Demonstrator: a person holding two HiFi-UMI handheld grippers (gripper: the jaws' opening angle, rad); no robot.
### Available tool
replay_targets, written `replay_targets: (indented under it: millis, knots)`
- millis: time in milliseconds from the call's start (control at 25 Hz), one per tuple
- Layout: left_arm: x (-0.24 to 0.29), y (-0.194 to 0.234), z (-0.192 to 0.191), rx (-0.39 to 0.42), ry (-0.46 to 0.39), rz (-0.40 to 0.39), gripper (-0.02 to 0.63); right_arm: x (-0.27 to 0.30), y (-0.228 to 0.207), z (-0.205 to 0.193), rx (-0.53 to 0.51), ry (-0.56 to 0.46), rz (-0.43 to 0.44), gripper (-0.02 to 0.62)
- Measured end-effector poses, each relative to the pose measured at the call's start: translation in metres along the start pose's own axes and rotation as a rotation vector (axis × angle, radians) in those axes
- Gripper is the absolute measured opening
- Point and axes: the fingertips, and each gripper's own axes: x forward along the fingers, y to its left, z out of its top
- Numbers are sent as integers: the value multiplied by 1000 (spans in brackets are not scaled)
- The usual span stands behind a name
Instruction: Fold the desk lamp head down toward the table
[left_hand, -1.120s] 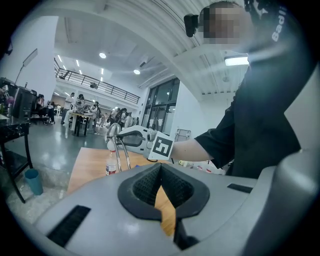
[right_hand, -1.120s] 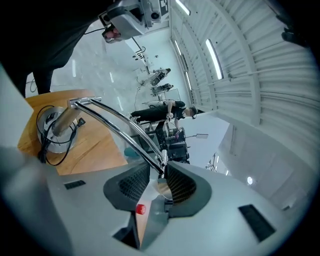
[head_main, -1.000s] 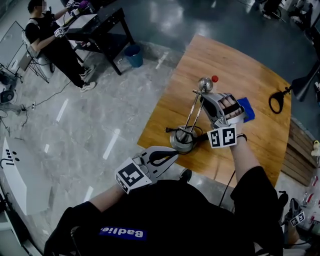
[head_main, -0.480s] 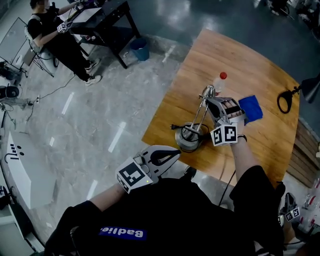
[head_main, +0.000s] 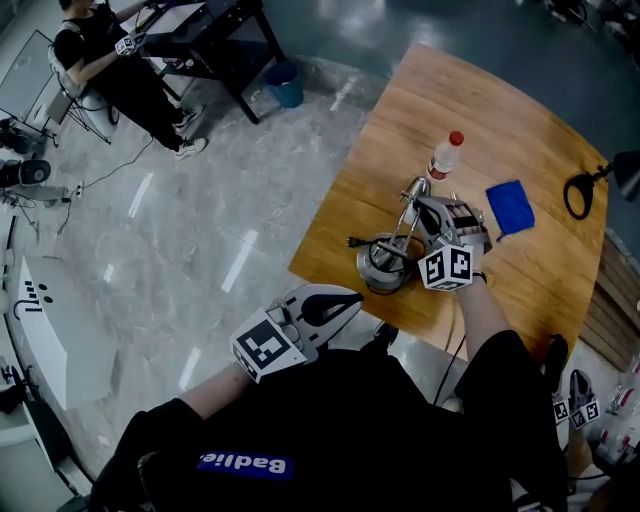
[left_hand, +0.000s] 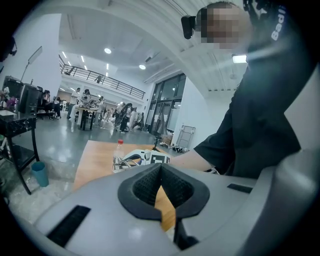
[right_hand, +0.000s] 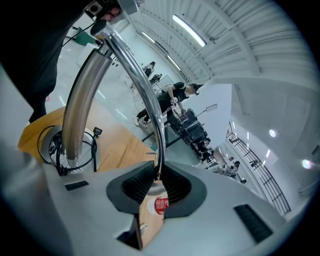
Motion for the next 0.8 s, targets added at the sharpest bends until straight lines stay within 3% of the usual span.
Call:
replay_targets:
  millis: [360,680,760,800]
  knots:
    - [-12,-1,1,-13,-12,18,9,3,24,0,109,5,30,51]
    - [-15,-7,2,4,-29,6,9,5,33,-4,91,36,72,57]
    - [-19,-6,4,5,-39,18,9,4,40,-4,38,50,115,124]
    - [-22,-4,4,5,-43,24,9,2,41,-4,15,56,129,190]
